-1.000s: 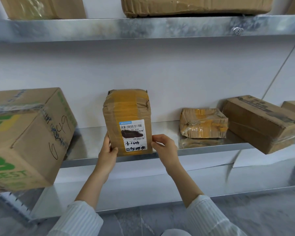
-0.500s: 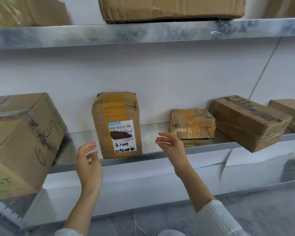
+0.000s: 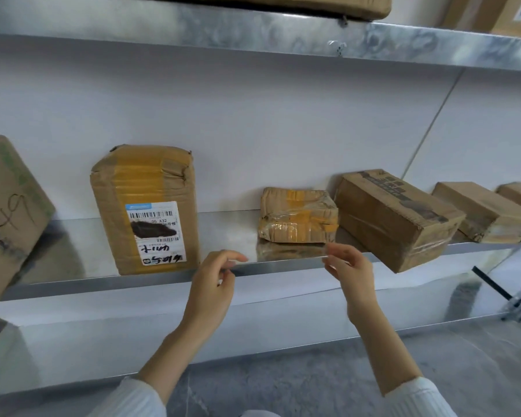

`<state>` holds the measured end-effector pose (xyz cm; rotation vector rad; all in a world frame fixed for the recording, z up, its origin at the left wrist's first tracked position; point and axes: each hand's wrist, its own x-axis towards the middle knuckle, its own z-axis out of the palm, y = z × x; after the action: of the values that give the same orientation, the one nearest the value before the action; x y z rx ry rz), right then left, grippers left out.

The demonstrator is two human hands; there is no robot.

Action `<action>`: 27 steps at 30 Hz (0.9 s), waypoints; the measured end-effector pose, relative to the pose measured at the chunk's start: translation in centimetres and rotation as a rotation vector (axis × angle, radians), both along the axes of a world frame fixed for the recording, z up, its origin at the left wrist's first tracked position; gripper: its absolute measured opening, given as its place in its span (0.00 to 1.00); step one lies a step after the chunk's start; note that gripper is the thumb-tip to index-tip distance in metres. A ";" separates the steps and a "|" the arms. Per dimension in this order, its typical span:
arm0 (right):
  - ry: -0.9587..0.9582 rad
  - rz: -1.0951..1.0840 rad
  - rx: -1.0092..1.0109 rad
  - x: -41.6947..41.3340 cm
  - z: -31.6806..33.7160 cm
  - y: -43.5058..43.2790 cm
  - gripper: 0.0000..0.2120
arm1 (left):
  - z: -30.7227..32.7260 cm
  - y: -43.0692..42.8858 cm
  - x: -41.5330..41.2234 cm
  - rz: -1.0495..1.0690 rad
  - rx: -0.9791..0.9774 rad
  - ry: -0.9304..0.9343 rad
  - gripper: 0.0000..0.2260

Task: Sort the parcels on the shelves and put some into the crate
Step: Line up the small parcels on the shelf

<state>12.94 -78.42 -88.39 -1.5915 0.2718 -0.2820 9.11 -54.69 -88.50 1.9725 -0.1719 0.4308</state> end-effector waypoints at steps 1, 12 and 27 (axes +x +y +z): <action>0.002 -0.014 -0.008 0.3 0.0 -0.7 0.10 | 0.0 -0.6 0.7 -0.008 -0.005 0.016 0.22; -0.015 -0.084 -0.105 4.1 0.8 -3.7 0.06 | 2.4 -5.5 7.7 0.148 -0.055 0.102 0.15; 0.101 -0.070 -0.095 8.2 3.1 -3.3 0.22 | 4.3 -8.5 13.8 0.292 -0.264 0.501 0.32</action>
<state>21.18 -81.73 -85.33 -1.6945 0.3982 -0.2724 22.90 -63.20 -84.15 1.7854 0.4728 0.1233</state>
